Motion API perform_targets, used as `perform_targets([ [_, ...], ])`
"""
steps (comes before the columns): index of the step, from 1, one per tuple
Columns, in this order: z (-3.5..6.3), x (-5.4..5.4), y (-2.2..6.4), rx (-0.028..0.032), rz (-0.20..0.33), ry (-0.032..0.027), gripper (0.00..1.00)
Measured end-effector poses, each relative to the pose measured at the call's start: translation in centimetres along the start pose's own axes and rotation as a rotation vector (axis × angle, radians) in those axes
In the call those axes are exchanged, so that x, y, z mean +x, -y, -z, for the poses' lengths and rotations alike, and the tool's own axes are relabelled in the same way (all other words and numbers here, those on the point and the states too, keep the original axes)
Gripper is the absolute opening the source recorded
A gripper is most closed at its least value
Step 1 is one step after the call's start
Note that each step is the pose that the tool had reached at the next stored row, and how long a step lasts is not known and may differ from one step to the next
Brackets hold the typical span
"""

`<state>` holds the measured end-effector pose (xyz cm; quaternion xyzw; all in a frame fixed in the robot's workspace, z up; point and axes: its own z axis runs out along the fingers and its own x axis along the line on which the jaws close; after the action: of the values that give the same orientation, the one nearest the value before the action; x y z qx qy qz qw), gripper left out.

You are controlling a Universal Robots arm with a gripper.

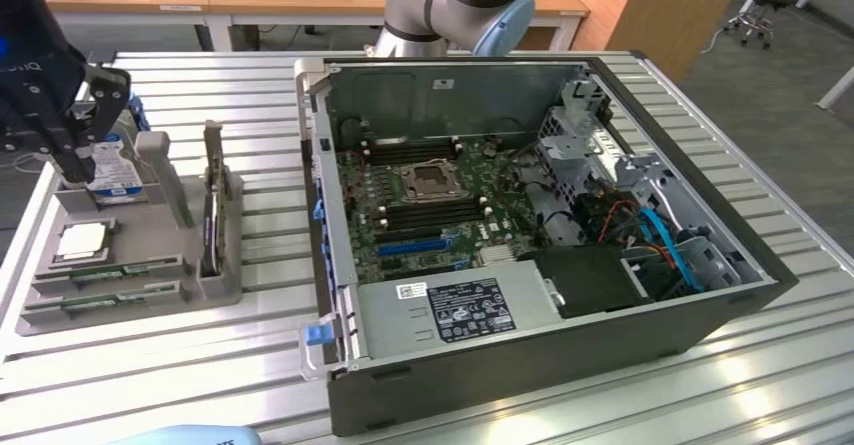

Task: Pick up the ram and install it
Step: 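Pick up the ram and move it above insertion slot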

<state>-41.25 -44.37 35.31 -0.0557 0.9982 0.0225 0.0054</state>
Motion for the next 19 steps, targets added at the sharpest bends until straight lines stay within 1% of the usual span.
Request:
perform_targets([
  [19,-0.03,0.00,0.00,-0.0039,0.346,-0.0155,0.10],
])
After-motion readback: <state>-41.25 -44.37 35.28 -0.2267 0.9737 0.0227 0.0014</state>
